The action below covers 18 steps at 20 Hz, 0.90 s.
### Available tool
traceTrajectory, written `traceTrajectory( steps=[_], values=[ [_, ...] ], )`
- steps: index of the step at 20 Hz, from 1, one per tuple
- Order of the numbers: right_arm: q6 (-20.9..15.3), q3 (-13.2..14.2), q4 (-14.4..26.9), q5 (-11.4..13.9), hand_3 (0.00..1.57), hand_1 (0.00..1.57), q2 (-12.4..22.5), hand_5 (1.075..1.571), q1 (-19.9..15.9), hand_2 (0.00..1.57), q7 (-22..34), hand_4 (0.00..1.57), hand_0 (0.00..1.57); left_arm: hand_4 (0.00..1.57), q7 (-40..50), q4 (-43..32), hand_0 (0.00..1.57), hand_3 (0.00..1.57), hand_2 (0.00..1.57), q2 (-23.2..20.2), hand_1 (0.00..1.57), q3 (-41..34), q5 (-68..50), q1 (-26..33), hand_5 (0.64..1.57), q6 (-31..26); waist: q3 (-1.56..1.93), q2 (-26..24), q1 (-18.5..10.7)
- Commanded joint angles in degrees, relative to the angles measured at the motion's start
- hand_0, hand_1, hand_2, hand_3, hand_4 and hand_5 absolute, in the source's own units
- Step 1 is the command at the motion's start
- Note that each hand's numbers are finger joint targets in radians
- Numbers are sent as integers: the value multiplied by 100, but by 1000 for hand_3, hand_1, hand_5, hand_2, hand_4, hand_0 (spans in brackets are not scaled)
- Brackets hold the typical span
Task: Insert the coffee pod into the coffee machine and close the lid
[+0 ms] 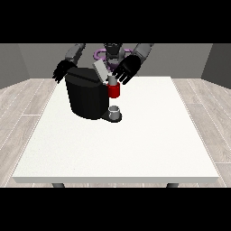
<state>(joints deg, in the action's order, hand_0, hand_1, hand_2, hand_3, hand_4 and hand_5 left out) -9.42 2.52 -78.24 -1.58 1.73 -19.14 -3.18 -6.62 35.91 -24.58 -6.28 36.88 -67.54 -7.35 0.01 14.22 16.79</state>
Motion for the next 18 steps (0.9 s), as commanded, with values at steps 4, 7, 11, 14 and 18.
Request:
traceTrajectory(
  steps=[4,7,11,14,18],
  values=[
    [-100,-46,-55,44,0,0,-80,1571,110,0,20,448,0,506,71,-128,1160,1185,1244,64,1160,42,40,65,1571,-237,1,-155,-85],
    [50,-60,-154,45,0,0,38,1571,136,0,-133,435,0,491,-130,-140,1185,1184,1250,-117,1185,-78,63,24,1571,17,-1,159,70],
    [-126,40,164,30,0,0,-104,1571,-36,0,-291,445,0,480,211,-48,1249,1181,1282,396,1249,111,193,31,1571,211,1,151,-118],
    [110,133,-121,-151,0,0,110,1571,182,0,-98,433,0,481,-235,-176,1220,1167,1266,-35,1220,-124,18,245,1571,-20,-1,126,1],
    [-111,-180,-157,138,0,0,-99,1571,325,0,24,366,0,463,-15,-248,1204,1089,1226,80,1204,-73,78,129,1571,-106,0,-10,50]
  ],
)
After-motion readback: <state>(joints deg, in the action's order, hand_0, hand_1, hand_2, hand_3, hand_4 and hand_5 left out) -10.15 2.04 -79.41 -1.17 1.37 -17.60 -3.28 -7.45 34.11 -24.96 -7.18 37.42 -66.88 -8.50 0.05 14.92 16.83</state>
